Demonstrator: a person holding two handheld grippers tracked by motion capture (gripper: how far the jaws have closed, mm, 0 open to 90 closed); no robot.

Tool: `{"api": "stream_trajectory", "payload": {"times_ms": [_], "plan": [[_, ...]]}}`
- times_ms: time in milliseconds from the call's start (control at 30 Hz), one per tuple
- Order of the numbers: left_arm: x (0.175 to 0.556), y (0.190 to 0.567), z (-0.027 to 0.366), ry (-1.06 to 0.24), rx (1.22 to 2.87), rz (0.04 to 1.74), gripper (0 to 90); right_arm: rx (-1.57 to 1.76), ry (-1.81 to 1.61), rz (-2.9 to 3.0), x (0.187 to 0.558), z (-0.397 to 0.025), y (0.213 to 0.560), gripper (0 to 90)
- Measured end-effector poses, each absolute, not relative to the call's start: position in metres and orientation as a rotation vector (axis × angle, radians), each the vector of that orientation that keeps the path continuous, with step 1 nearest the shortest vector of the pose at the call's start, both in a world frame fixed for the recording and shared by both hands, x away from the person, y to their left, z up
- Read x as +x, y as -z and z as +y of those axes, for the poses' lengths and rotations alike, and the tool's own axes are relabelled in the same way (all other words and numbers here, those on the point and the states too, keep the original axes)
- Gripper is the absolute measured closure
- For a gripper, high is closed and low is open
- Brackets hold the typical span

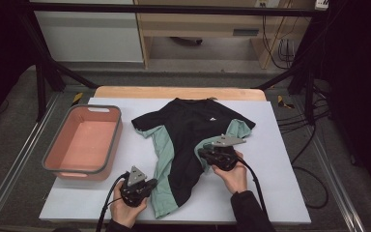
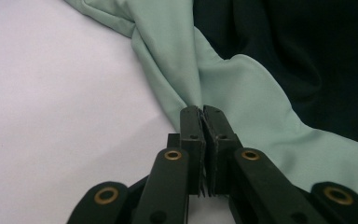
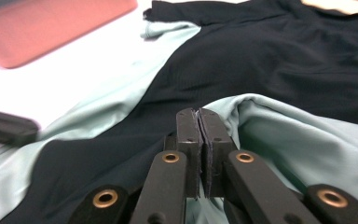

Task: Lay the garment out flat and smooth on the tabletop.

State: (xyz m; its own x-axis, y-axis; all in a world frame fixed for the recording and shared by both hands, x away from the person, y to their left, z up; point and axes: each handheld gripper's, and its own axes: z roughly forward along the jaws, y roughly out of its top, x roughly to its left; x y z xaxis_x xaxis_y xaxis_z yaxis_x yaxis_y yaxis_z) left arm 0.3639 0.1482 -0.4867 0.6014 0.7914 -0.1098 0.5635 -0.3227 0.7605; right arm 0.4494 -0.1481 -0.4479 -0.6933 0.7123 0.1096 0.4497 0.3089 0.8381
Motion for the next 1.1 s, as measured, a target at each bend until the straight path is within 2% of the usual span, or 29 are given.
{"api": "stream_trajectory", "payload": {"times_ms": [100, 233, 367, 533, 667, 800, 867, 1000, 1100], "plan": [[0.364, 0.487, 0.149, -0.35, 2.017, 1.074, 86.3, 1.05, -1.253, 2.324, 0.46, -0.133, 0.46, 87.1], [0.364, 0.487, 0.148, -0.363, 2.024, 1.07, 86.4, 1.062, -1.18, 2.349, 0.465, -0.125, 0.471, 80.4], [0.363, 0.487, 0.148, -0.362, 2.023, 1.07, 86.4, 1.04, -1.257, 2.327, 0.455, -0.135, 0.456, 68.1], [0.363, 0.487, 0.148, -0.369, 2.026, 1.069, 86.4, 1.037, -1.35, 2.243, 0.427, -0.171, 0.434, 64.8], [0.363, 0.487, 0.148, -0.368, 2.024, 1.069, 86.4, 1.078, -1.282, 2.277, 0.414, -0.188, 0.451, 61.8], [0.363, 0.487, 0.148, -0.366, 2.021, 1.068, 86.4, 1.141, -1.258, 2.327, 0.421, -0.185, 0.471, 60.4], [0.363, 0.487, 0.148, -0.364, 2.021, 1.068, 86.4, 1.166, -1.257, 2.322, 0.425, -0.178, 0.476, 61.8], [0.363, 0.487, 0.148, -0.366, 2.02, 1.067, 86.4, 1.161, -1.199, 2.354, 0.426, -0.177, 0.478, 84.5], [0.364, 0.488, 0.149, -0.358, 2.016, 1.068, 86.4, 1.142, -1.23, 2.34, 0.415, -0.188, 0.463, 86.8]]}}
